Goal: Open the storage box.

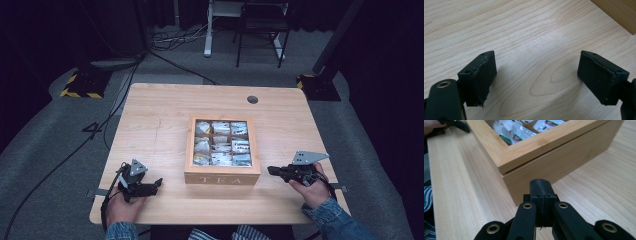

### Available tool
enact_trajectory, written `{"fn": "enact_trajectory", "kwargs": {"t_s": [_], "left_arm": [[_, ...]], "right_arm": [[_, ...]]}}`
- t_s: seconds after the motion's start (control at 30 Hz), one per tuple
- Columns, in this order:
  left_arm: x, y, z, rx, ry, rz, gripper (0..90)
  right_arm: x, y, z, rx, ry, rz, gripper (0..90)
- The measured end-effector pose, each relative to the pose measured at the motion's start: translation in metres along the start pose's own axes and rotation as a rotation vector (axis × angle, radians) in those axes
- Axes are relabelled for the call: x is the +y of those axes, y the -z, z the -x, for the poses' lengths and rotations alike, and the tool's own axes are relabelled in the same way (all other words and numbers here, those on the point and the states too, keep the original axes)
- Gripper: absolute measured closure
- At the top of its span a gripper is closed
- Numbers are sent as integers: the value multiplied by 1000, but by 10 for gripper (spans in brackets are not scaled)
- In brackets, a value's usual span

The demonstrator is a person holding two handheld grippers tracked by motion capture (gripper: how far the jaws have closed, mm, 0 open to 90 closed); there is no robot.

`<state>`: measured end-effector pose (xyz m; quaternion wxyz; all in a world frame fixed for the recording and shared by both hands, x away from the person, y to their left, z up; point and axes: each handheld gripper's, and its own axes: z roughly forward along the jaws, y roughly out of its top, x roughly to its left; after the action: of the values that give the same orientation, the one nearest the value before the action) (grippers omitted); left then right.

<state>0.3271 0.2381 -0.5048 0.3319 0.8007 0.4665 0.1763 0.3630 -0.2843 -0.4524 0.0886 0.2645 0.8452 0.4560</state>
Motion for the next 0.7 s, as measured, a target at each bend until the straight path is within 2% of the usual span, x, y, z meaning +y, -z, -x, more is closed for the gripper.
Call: {"fn": "enact_trajectory", "kwargs": {"t_s": [0.47,0.7], "left_arm": [[1,-1,-2,14,7,0,158],[0,0,-1,13,9,-2,150]], "right_arm": [[7,-10,-22,64,76,-25,900],[7,-12,-23,78,82,-32,900]]}}
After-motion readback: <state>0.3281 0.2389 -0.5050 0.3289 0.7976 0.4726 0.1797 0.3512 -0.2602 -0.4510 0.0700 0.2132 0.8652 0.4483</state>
